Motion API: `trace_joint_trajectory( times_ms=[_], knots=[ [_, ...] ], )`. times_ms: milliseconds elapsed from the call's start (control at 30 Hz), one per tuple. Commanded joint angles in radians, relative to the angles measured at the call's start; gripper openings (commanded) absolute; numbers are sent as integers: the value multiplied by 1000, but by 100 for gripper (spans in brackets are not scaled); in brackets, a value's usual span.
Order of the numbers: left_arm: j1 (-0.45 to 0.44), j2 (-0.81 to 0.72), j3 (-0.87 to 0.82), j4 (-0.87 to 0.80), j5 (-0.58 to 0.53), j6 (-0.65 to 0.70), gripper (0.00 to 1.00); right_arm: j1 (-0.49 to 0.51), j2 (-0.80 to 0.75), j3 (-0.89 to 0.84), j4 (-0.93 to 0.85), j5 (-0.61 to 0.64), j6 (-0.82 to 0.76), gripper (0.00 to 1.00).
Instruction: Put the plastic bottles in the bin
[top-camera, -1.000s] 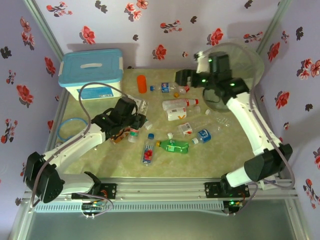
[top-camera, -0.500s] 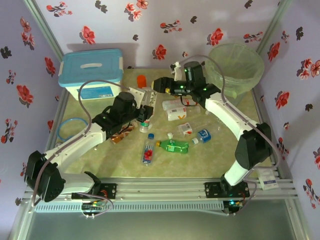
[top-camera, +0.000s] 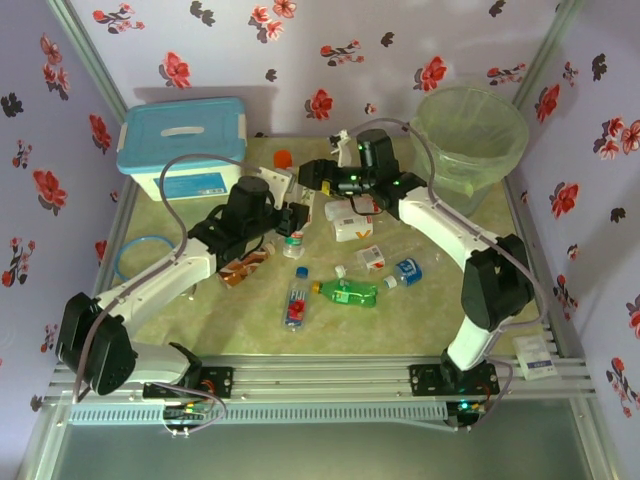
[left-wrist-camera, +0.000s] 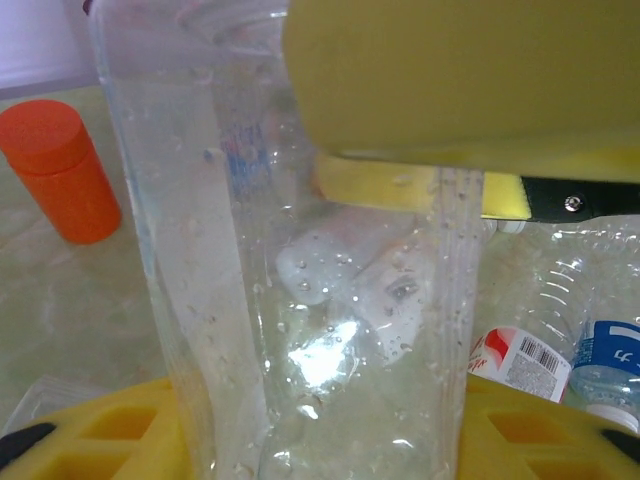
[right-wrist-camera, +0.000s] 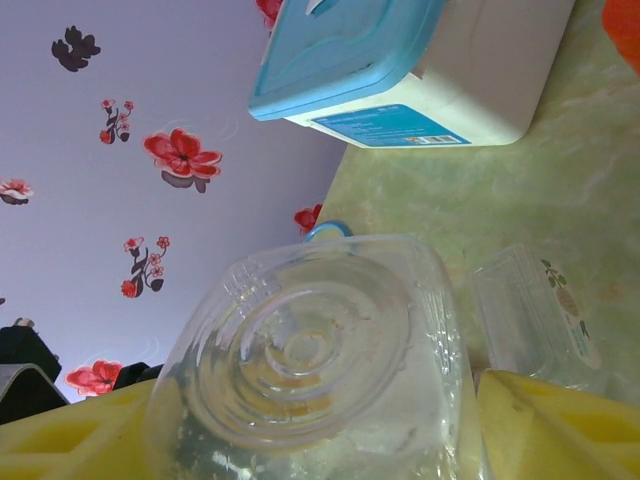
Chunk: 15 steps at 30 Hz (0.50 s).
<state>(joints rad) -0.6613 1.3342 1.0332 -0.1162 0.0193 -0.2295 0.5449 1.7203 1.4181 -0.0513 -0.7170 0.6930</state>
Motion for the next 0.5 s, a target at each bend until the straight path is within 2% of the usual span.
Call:
trace_joint_trajectory(
  times_ms=[0,133,333,400,467],
  knots=[
    [6,-11,28,61,27,1,52,9,33,12,14,-25,22,76],
    [11,-11,27,63,28,2,52,10,46,17,9,-18,20,60],
    [19,-10,14,79,28,-2,54,9,41,24,-6,0,8,50],
    [21,-13,7,87,27,-4,61,6,40,31,-15,8,1,49],
    [23,-20,0,90,26,-5,76,0,39,49,-38,17,-15,48]
  ],
)
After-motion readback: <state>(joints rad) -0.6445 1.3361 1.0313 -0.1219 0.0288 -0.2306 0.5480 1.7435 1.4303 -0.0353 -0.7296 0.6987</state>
